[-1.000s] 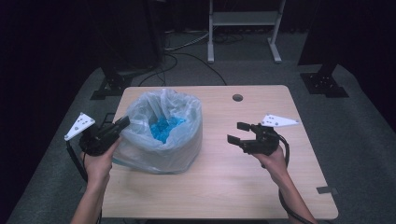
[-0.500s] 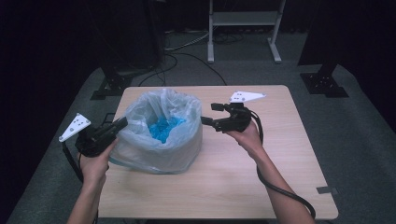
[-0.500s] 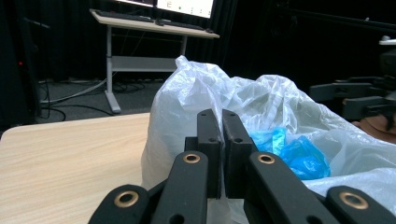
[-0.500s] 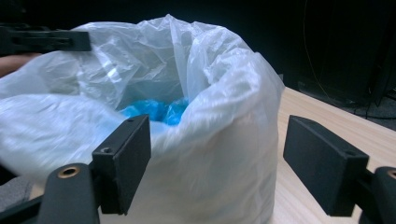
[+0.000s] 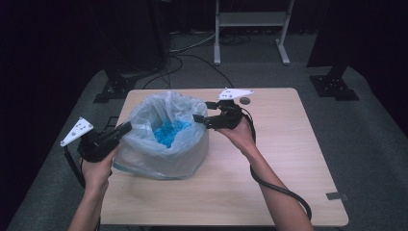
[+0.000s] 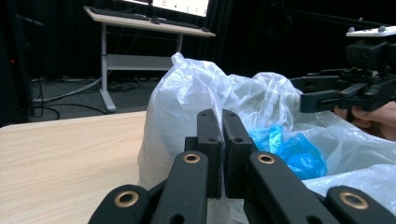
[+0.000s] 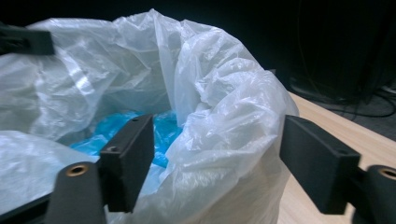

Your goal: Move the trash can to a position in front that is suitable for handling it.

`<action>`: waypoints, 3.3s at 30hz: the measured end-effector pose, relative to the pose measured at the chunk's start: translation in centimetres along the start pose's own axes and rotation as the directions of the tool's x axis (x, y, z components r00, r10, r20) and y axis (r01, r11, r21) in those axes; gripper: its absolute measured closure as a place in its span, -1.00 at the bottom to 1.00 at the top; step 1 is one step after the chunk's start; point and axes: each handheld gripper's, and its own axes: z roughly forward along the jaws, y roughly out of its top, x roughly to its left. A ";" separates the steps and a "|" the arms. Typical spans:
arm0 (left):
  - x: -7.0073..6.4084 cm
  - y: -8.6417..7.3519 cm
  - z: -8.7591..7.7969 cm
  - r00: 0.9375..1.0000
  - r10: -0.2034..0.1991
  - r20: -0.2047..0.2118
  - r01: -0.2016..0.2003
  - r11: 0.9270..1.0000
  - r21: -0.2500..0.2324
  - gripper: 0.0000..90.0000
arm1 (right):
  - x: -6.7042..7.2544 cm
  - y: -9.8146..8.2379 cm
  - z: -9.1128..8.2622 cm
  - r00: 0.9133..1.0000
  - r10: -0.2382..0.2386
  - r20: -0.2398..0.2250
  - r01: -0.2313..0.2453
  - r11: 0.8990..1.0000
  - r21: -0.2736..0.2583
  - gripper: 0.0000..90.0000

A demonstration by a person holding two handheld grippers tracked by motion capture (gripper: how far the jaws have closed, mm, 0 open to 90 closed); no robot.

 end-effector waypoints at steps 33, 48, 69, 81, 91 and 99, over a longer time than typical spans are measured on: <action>-1.9 2.3 2.6 0.995 -0.020 0.102 0.021 1.000 -0.016 0.96 | 3.4 2.6 0.2 0.989 -0.066 0.133 0.071 0.997 -0.035 0.98; -4.9 2.3 4.9 0.979 -0.008 0.204 0.003 1.000 0.023 0.96 | 8.3 3.1 0.6 0.996 -0.092 -0.004 0.092 0.995 -0.049 0.99; -5.3 2.1 5.6 0.961 -0.075 0.266 0.061 0.996 0.062 0.80 | 10.8 1.7 1.2 0.988 -0.113 -0.107 0.114 0.994 -0.005 0.99; -5.5 2.5 6.2 0.951 -0.112 0.287 0.071 0.986 0.148 0.38 | 12.0 1.5 1.1 0.972 -0.169 -0.161 0.174 0.985 0.017 0.99; -5.9 2.1 6.6 0.943 -0.068 0.325 0.003 0.980 0.197 0.97 | 12.3 1.2 0.9 0.959 -0.186 -0.215 0.194 0.981 0.017 0.92; -5.6 2.4 6.2 0.928 -0.079 0.364 0.024 0.988 0.153 0.99 | 11.3 1.0 -0.2 0.961 -0.153 -0.229 0.157 0.988 0.002 0.26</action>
